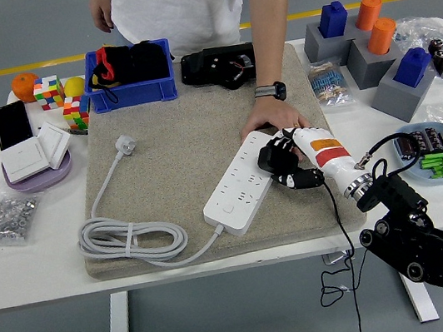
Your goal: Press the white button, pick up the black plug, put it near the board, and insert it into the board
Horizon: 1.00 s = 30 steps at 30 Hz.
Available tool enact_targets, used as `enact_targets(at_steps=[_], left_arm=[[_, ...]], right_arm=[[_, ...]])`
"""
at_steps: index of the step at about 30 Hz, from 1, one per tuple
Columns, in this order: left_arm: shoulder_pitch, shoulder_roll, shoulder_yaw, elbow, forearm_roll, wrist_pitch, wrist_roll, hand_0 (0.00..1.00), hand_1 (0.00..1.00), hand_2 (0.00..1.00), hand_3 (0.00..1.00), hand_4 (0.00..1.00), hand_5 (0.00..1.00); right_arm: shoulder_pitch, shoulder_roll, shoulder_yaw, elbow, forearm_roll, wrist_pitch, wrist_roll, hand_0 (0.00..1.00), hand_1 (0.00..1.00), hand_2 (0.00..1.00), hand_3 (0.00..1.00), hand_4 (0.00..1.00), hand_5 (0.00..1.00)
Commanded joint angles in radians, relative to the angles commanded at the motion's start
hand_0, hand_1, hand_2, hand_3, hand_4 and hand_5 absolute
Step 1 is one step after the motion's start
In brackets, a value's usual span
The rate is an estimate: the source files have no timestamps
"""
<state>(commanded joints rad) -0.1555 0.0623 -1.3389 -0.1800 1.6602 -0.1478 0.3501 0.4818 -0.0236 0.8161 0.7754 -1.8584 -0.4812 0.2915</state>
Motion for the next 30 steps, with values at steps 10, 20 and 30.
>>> enact_targets(at_steps=[10, 20, 30], left_arm=[[0.0, -0.001, 0.003, 0.0, -0.003, 0.0, -0.001, 0.685, 0.676, 0.658, 0.686, 0.561, 0.195], [0.002, -0.001, -0.001, 0.0, -0.002, 0.001, 0.0, 0.685, 0.677, 0.658, 0.685, 0.562, 0.194], [0.001, -0.002, -0.001, 0.0, -0.004, 0.001, -0.001, 0.686, 0.676, 0.658, 0.685, 0.563, 0.194]], right_arm=[[0.002, 0.0, 0.001, -0.002, 0.001, 0.003, -0.005, 0.533, 0.488, 0.524, 0.598, 0.873, 0.049], [0.002, 0.001, 0.002, -0.004, 0.006, 0.005, -0.008, 0.566, 0.591, 0.565, 0.611, 0.884, 0.059], [0.003, 0.001, 0.0, -0.005, 0.011, 0.011, -0.012, 0.663, 0.715, 0.673, 0.662, 0.907, 0.063]])
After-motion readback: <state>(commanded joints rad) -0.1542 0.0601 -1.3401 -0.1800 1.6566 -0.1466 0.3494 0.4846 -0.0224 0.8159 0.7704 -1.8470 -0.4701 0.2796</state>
